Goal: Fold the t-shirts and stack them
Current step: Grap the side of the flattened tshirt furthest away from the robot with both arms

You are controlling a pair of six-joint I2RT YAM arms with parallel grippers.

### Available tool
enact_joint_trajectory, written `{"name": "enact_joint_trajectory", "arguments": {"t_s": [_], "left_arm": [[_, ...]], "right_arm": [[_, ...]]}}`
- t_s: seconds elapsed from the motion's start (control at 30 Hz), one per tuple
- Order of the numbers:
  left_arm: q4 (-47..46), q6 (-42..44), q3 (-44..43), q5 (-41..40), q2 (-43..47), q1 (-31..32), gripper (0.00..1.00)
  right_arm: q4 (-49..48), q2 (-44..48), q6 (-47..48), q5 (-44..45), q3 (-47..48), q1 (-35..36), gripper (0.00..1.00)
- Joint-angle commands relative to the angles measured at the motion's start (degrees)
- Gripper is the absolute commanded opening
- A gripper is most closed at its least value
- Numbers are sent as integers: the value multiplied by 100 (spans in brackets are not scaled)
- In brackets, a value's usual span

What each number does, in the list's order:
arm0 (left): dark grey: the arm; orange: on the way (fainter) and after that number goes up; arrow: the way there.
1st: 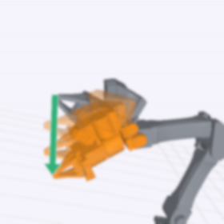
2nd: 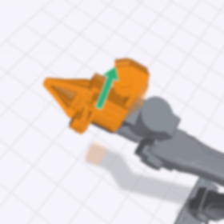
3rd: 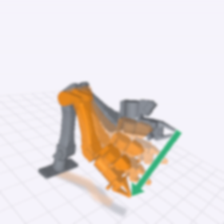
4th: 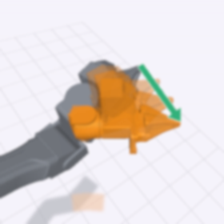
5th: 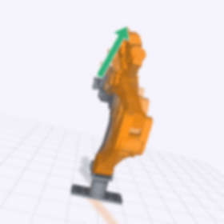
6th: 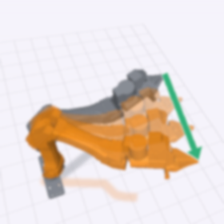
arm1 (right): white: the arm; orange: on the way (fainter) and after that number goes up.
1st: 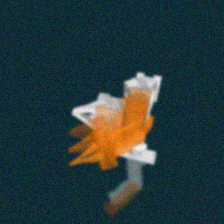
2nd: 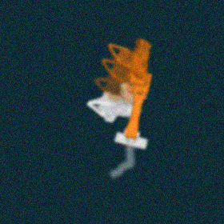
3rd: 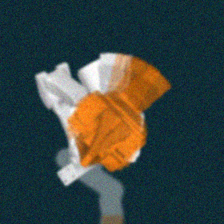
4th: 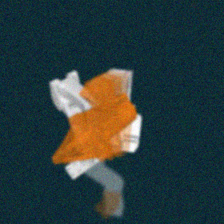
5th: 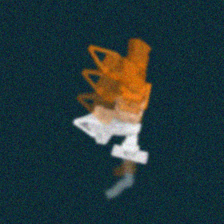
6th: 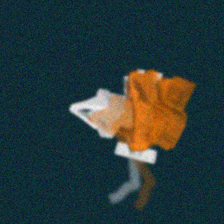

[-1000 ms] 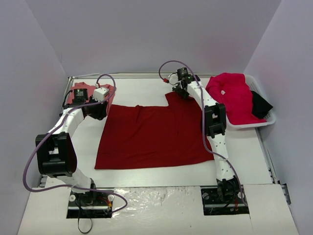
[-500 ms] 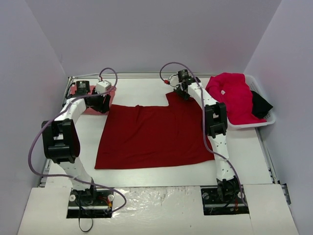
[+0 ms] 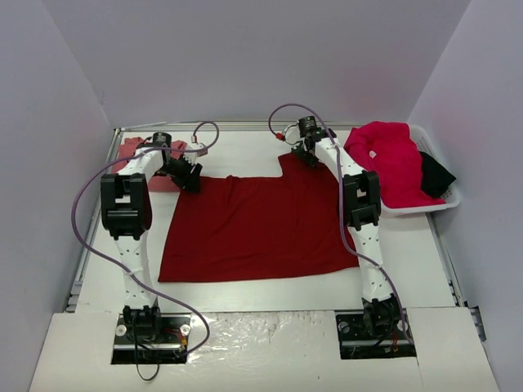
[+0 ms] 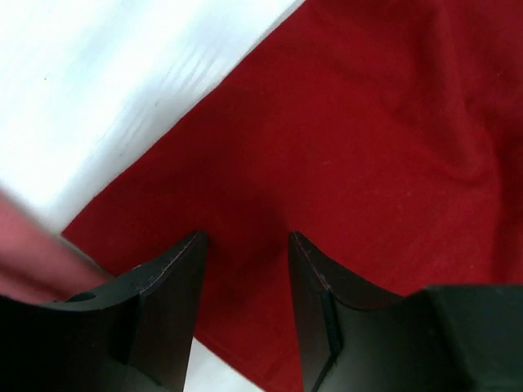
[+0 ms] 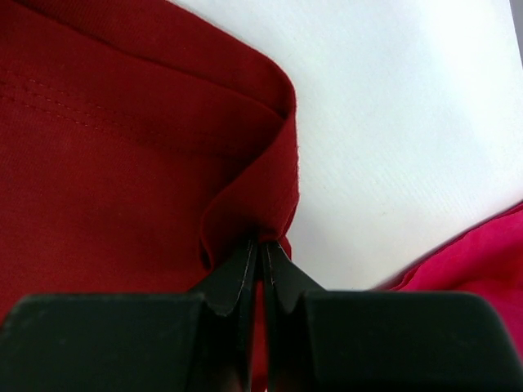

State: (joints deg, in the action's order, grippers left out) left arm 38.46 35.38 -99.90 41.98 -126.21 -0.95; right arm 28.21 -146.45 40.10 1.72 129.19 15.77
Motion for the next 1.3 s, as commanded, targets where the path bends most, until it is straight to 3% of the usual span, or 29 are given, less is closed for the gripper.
{"name": "enact_joint_trajectory", "arguments": {"t_s": [0.0, 0.13, 0.3, 0.6, 0.93, 1.27], "left_arm": [[443, 444, -153, 39, 36, 34, 43], [427, 365, -337, -163, -114, 25, 46], [171, 268, -223, -190, 79, 218, 40], [-145, 128, -214, -199, 255, 209, 42], [-1340, -487, 233, -453, 615, 218, 38], [-1332, -611, -240, -953, 176, 236, 39]], "right_arm": [[255, 240, -46, 66, -148, -56, 0], [256, 231, -2, 22, -192, -56, 0], [264, 196, 24, 22, -227, -56, 0], [264, 143, 33, 75, -209, -39, 0], [264, 126, 86, 119, -192, -56, 0], [264, 82, 121, 136, -201, -74, 0]]}}
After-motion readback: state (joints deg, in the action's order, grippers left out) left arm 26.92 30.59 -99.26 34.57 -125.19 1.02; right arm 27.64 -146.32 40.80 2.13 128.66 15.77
